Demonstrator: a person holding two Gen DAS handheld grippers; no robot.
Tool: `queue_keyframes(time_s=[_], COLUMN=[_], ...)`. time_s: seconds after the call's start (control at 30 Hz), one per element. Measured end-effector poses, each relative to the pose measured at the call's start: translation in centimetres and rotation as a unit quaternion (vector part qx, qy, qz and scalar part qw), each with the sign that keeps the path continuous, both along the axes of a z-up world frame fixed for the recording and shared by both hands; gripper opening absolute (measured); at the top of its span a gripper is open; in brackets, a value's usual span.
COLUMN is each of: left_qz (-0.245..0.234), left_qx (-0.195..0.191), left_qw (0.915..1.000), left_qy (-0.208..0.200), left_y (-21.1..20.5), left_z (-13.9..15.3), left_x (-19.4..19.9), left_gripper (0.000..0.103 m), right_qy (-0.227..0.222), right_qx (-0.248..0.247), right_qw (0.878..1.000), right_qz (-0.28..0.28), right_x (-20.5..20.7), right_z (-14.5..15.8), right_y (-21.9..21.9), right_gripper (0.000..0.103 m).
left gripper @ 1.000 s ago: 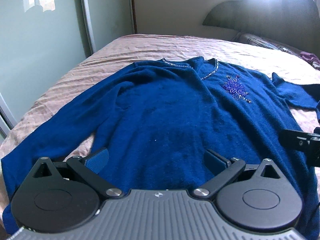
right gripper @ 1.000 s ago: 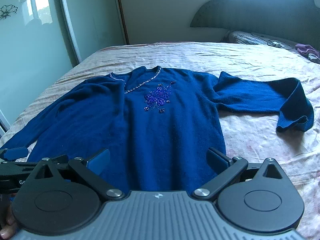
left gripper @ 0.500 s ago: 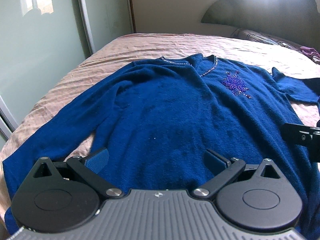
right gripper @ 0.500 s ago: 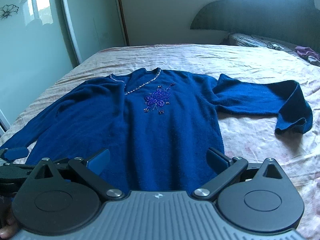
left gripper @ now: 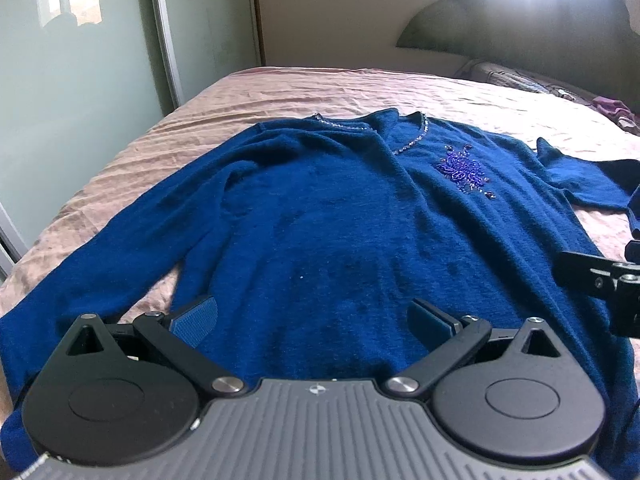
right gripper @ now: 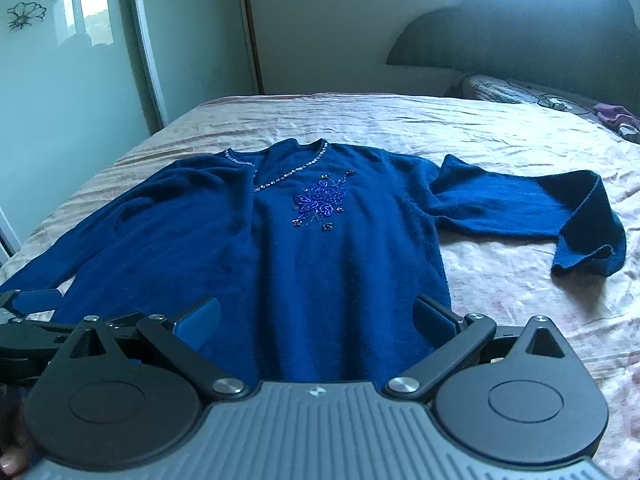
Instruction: Fold small clothes
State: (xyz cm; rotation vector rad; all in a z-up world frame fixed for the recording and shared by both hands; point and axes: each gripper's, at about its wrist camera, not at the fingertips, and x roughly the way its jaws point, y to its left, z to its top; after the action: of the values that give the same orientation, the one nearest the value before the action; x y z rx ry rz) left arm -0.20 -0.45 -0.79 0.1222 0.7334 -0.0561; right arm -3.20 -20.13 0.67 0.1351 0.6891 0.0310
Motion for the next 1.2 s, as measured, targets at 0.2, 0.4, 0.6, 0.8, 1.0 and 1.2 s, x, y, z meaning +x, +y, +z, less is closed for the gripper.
queue_keyframes(time_s=[0.2, 0.4, 0.6, 0.8, 1.0, 1.2], left_qz=[0.006, 0.006, 0.008, 0.012, 0.015, 0.002], left_qx=[-0.002, 0.001, 0.013, 0.024, 0.023, 0.009], left_qw=[1.0000, 0.9999, 0.9998, 0.9996, 0.9995, 0.9999], left_qy=[0.005, 0.010, 0.014, 0.012, 0.013, 0.013], left_y=[0.0, 0.1, -0.1, -0.2, -0.1, -0.1], left_z=[-0.1, -0.3, -0.7, -0.8, -0.9, -0.9], left_x=[0.2, 0.4, 0.4, 0.3, 0.3, 0.2], left_gripper=[0.102, 0.102, 0.102, 0.102, 0.102, 0.102], right_qy=[0.000, -0.011, -0.048, -0.041, -0.051, -0.063], right_qx=[-0.001, -0.002, -0.018, -0.046, -0.067, -0.109], right_qw=[1.000, 1.000, 0.998, 0.997, 0.995, 0.990], right_qz=[0.002, 0.007, 0.025, 0.040, 0.049, 0.063], right_x=[0.0, -0.2, -0.7, -0.6, -1.0, -1.6], right_z=[-0.1, -0.1, 0.3, -0.1, 0.0, -0.2], right_y=[0.0, 0.0, 0.3, 0.9, 1.2, 1.9], right_gripper=[0.103, 0.103, 0.103, 0.103, 0.103, 0.103])
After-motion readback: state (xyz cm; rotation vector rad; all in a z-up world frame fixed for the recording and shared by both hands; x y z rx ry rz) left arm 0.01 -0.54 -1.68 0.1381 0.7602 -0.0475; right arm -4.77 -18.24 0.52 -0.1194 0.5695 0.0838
